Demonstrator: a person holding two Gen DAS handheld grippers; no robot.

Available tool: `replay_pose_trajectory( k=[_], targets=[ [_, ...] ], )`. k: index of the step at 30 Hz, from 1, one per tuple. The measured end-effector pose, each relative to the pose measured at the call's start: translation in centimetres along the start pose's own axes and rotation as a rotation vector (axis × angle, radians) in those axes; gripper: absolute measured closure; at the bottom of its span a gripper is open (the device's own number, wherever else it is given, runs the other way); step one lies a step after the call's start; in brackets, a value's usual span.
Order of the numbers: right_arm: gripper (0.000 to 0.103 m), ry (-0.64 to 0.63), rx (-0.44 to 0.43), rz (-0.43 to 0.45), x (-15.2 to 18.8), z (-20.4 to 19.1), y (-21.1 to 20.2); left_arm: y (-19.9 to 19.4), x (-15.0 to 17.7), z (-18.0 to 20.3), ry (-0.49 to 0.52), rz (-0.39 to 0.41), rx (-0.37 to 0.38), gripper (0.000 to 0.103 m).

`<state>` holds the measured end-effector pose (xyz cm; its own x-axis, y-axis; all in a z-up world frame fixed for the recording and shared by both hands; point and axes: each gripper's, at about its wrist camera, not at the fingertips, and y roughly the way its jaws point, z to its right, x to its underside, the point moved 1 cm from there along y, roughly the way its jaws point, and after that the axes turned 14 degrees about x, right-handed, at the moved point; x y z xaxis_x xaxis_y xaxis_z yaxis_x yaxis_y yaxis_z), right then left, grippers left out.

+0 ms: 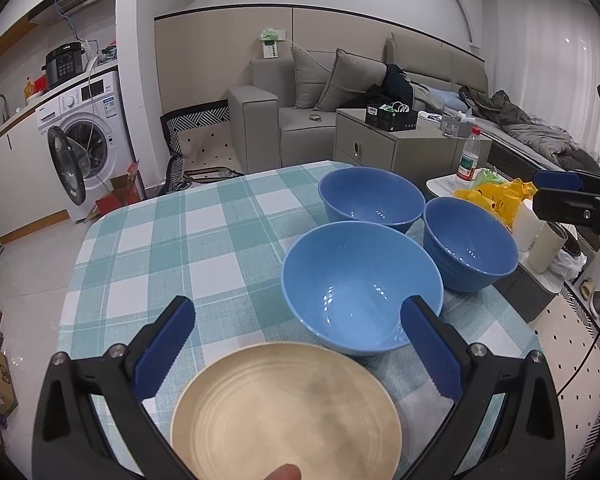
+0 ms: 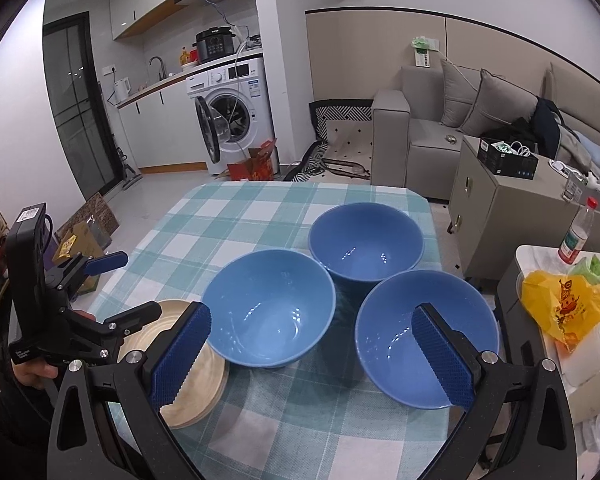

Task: Organize plates and bowls
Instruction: 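Pull both tools back from the plate stack, then move both tools forward toward the blue bowls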

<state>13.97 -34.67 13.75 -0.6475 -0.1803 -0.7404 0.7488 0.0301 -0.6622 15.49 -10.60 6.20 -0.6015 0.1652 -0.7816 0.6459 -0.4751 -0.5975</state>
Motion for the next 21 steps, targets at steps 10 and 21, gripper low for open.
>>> replay_pose_trajectory(
  k=[10, 21],
  targets=[
    [0.001, 0.032, 0.019, -0.034, -1.6, 1.5, 2.6, 3.0, -2.5, -0.7, -0.011, -0.033, 0.029, 0.000],
    [0.001, 0.068, 0.027, -0.064, -3.1, 3.8, 5.7, 5.9, -5.1, -1.3, -0.006, -0.054, 0.052, 0.000]
  ],
)
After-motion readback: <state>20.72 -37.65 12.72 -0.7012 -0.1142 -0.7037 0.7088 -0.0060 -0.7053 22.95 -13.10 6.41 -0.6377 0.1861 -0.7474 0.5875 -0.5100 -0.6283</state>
